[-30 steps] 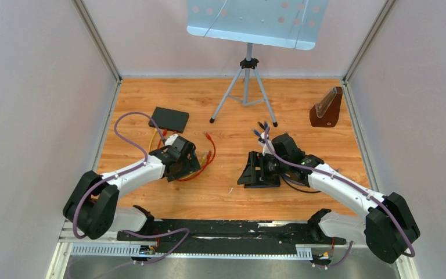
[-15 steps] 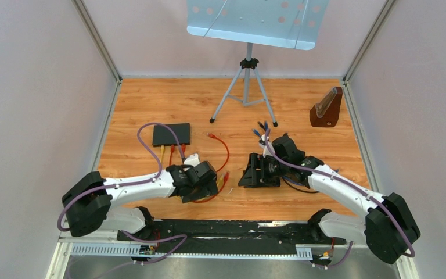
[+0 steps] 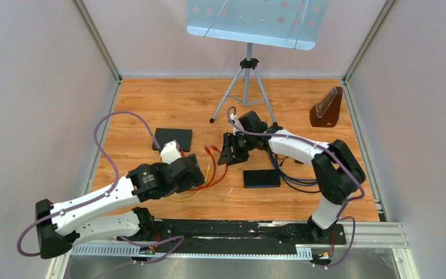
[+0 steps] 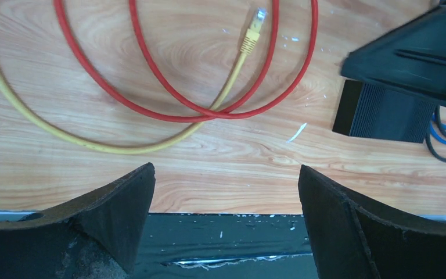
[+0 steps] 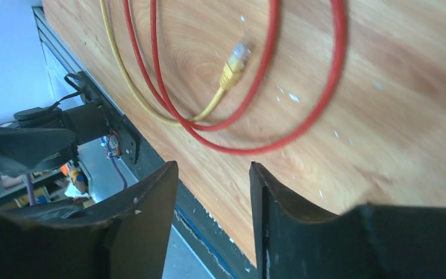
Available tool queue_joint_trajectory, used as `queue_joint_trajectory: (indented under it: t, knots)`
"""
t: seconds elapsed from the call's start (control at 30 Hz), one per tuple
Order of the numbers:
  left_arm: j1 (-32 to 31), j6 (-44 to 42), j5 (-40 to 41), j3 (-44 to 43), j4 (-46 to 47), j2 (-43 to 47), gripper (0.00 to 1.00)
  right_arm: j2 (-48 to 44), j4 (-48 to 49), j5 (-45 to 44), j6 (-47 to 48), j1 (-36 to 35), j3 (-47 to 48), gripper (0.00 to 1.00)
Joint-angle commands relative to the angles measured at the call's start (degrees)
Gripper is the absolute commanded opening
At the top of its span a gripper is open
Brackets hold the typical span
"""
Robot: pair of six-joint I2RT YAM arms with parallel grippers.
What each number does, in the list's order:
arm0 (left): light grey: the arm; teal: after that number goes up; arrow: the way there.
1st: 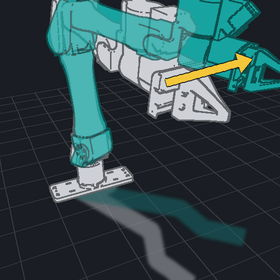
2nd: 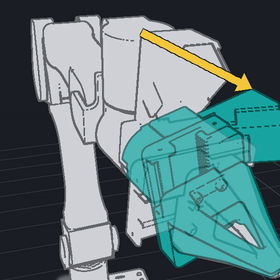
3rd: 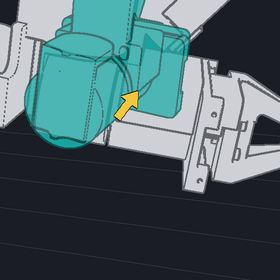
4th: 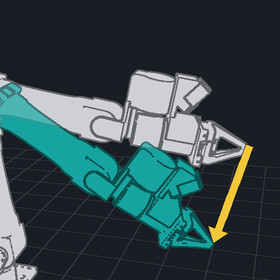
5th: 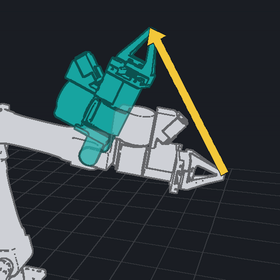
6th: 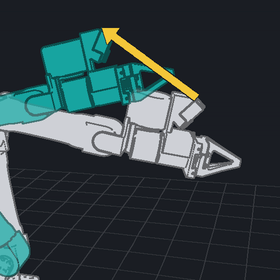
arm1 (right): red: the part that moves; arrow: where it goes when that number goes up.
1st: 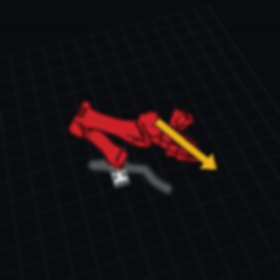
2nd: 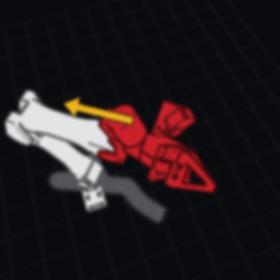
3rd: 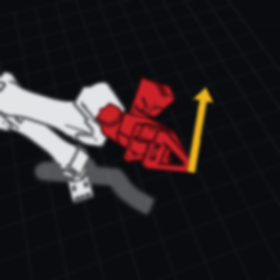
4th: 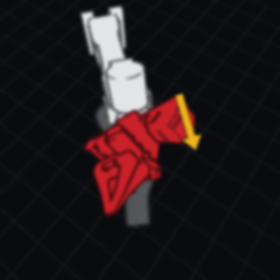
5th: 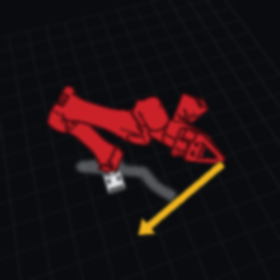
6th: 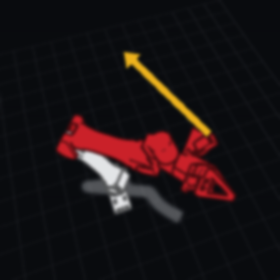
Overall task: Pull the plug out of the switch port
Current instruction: Move the switch port to the center of the board.
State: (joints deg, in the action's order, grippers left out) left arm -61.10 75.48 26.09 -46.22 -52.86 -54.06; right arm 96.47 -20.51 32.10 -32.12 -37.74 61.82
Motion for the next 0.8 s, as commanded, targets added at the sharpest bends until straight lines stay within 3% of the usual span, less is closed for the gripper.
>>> queue_joint_trajectory:
  t: [0.0,0.27,0.5,0.67,0.77]
  knots:
    - [-0.16,1.58,6.73,-0.29,-6.21,4.76,1.00,6.96,0.24,0.76,4.39,-3.46,8.32,0.44]
    - [-0.16,2.21,9.61,-0.02,-11.76,11.54,1.00,15.73,-4.04,0.15,7.58,-10.43,18.54,0.34]
    - [-0.16,1.00,10.66,-3.07,-15.15,6.78,1.00,24.90,-6.34,-4.47,6.52,-12.53,24.83,0.34]
    - [1.32,-2.87,7.95,-3.78,-13.07,2.31,1.00,26.79,-6.45,-5.65,6.62,-13.27,22.61,0.34]
    - [7.14,-9.94,3.17,-2.67,-8.26,2.35,1.00,25.26,-6.00,-6.37,6.92,-14.50,18.09,0.34]
